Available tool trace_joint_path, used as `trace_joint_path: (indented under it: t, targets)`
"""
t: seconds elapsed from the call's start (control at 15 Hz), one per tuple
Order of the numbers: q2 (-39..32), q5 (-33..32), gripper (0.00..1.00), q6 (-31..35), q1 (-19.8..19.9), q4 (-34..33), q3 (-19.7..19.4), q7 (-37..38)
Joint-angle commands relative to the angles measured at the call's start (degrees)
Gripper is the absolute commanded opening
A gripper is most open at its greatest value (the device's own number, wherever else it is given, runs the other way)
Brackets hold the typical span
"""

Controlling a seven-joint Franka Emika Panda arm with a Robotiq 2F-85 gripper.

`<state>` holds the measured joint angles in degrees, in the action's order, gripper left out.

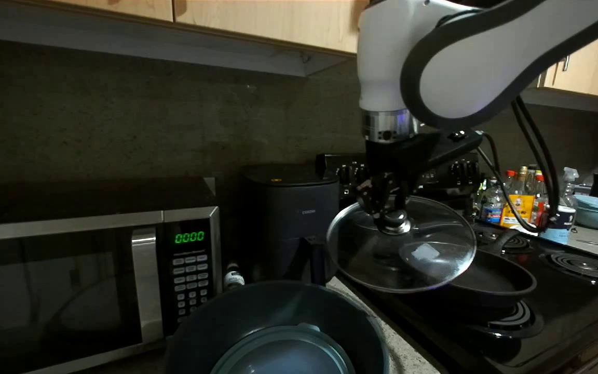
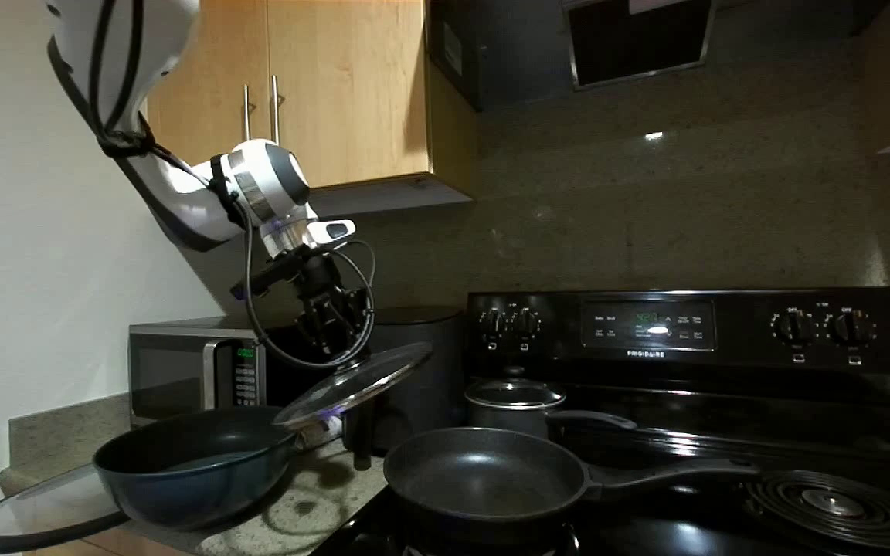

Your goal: Remove the glass lid from the pan and put it in the blue bowl on the left

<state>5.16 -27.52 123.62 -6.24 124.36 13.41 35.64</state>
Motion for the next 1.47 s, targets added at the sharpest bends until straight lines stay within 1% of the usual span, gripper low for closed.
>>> trace_joint_path:
  t: [0.0, 0.2, 0.27, 0.33, 0.4, 0.47, 0.53, 0.6, 0.67, 0.87, 0.93, 1.07, 1.4]
  targets:
    - [-4.47, -5.38, 0.24, -4.31, -4.09, -8.88, 2.9, -2.6]
    - [-9.34, -8.37, 0.24, -5.9, -8.07, -14.29, 4.25, -5.6]
    - [-11.22, -8.35, 0.24, -6.46, -9.32, -15.77, 4.47, -7.35]
    - [-12.73, -7.32, 0.24, -6.81, -10.36, -16.88, 4.46, -9.87]
    - [-14.02, -4.88, 0.24, -7.07, -11.11, -17.74, 4.35, -12.97]
    - [-15.02, -2.85, 0.24, -6.89, -11.52, -18.22, 4.14, -16.05]
    - [-15.38, -2.22, 0.24, -6.47, -11.47, -18.18, 3.41, -18.03]
    - [-14.66, -3.84, 0.24, -4.81, -12.67, -15.99, 2.92, -12.17]
    - [-15.6, -3.57, 0.49, -4.7, -12.94, -16.28, 2.69, -12.67]
    - [-16.4, -3.57, 0.49, -4.66, -13.29, -16.26, 2.12, -12.56]
    - [-16.99, -3.41, 0.24, -4.32, -13.56, -16.5, 2.49, -13.29]
    - [-18.79, -3.34, 0.24, -4.38, -14.98, -17.67, 3.45, -15.19]
    - [-23.85, -3.81, 0.24, -5.8, -20.44, -21.54, 4.8, -20.25]
